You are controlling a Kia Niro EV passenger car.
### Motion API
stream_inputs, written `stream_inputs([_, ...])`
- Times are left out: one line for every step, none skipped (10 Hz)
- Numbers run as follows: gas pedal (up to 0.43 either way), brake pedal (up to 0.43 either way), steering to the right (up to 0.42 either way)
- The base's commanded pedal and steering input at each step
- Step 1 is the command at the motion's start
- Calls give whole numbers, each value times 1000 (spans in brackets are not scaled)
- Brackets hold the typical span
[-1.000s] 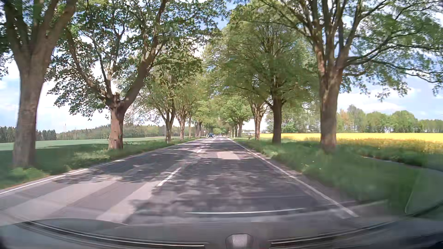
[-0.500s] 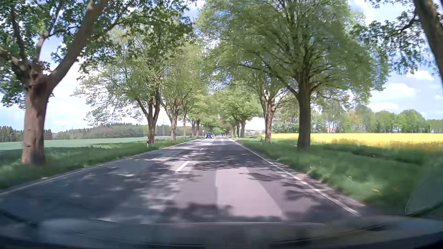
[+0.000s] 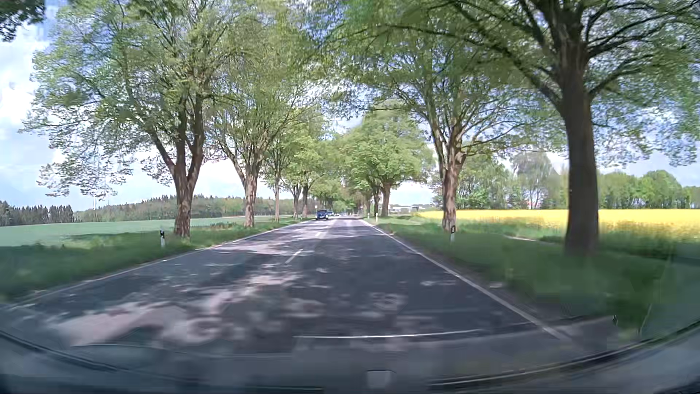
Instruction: Follow the waypoints while adhering to traffic rules and regulations
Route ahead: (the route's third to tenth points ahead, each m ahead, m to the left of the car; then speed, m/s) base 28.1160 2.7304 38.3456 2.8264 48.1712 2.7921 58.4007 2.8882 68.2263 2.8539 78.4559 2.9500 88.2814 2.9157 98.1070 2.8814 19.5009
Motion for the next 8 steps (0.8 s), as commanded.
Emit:
stream_inputs([0,0,2])
stream_inputs([0,0,1])
stream_inputs([0,0,0])
stream_inputs([0,0,-1])
stream_inputs([0,0,-3])
stream_inputs([0,0,-2])
stream_inputs([0,0,-1])
stream_inputs([0,0,-1])
